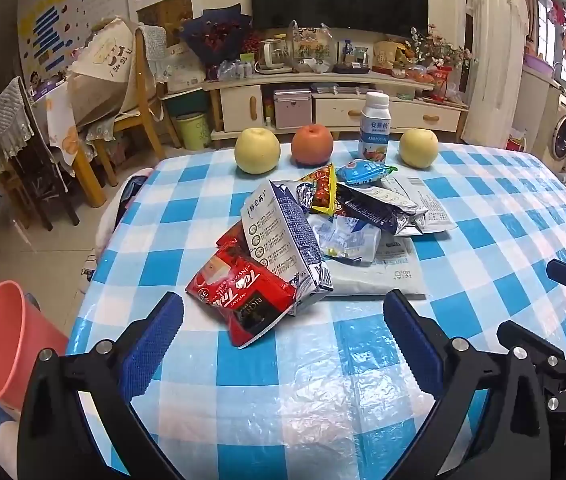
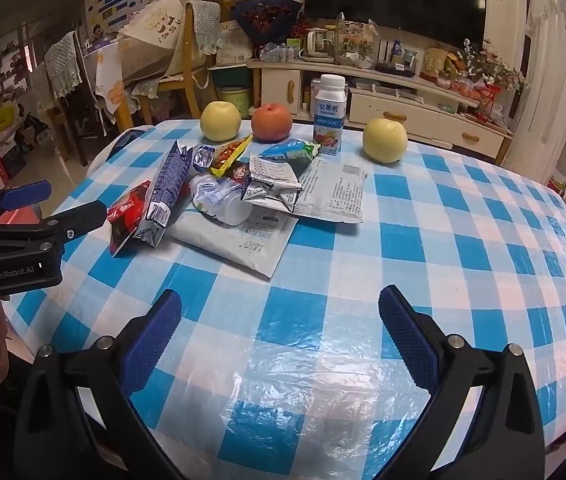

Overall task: Collect trash
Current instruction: 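Move both grippers toward the pile of wrappers on the table, then grasp the blue milk carton with the left gripper while the right grasps the white carton, then lift both cartons off the table and carry them toward the pink bucket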

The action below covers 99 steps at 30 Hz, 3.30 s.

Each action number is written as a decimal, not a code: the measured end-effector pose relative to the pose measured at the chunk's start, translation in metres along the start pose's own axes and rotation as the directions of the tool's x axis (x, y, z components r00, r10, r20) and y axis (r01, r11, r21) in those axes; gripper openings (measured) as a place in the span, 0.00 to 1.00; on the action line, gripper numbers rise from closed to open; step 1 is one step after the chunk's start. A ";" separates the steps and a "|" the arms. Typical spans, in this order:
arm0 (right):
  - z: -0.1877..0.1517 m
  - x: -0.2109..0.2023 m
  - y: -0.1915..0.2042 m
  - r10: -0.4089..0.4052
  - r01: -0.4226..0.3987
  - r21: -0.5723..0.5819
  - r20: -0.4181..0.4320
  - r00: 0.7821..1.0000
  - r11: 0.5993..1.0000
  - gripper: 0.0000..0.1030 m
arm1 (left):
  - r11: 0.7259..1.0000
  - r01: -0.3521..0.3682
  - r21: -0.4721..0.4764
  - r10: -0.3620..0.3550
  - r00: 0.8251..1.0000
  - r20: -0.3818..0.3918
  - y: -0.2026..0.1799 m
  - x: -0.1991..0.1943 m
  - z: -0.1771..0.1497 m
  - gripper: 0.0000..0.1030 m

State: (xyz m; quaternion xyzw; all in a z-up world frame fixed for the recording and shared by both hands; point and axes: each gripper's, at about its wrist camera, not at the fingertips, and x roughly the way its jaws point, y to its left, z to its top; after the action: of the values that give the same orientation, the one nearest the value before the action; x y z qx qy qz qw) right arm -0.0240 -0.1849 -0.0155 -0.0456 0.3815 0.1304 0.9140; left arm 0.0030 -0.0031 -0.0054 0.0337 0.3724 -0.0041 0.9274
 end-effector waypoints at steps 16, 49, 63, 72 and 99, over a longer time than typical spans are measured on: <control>-0.002 0.001 0.001 0.003 -0.003 0.001 -0.013 1.000 1.000 0.96 | 1.000 0.002 -0.004 -0.002 1.000 -0.001 -0.002 -0.003 0.001 0.96; 0.005 0.058 -0.036 0.046 -0.047 0.084 0.015 0.999 0.995 0.96 | 0.997 0.050 -0.065 -0.050 0.999 -0.004 0.002 0.095 0.025 0.96; 0.060 0.087 -0.034 0.075 -0.076 0.024 0.028 0.997 0.997 0.97 | 0.997 0.028 -0.066 -0.035 0.994 -0.107 0.000 0.127 0.024 0.88; 0.094 0.119 -0.026 0.162 -0.163 0.053 0.014 0.987 0.985 0.96 | 0.995 0.008 -0.099 -0.020 0.992 -0.121 0.010 0.126 0.024 0.33; 0.093 0.134 -0.017 0.227 -0.224 0.065 -0.036 0.973 0.972 0.59 | 0.990 0.033 -0.137 -0.035 0.999 -0.008 0.036 0.093 0.024 0.32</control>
State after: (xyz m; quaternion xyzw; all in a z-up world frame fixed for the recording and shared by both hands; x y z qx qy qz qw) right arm 0.1352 -0.1572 -0.0455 0.0227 0.4076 0.2207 0.8858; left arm 0.0881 0.0324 -0.0499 -0.0364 0.3770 0.0059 0.9255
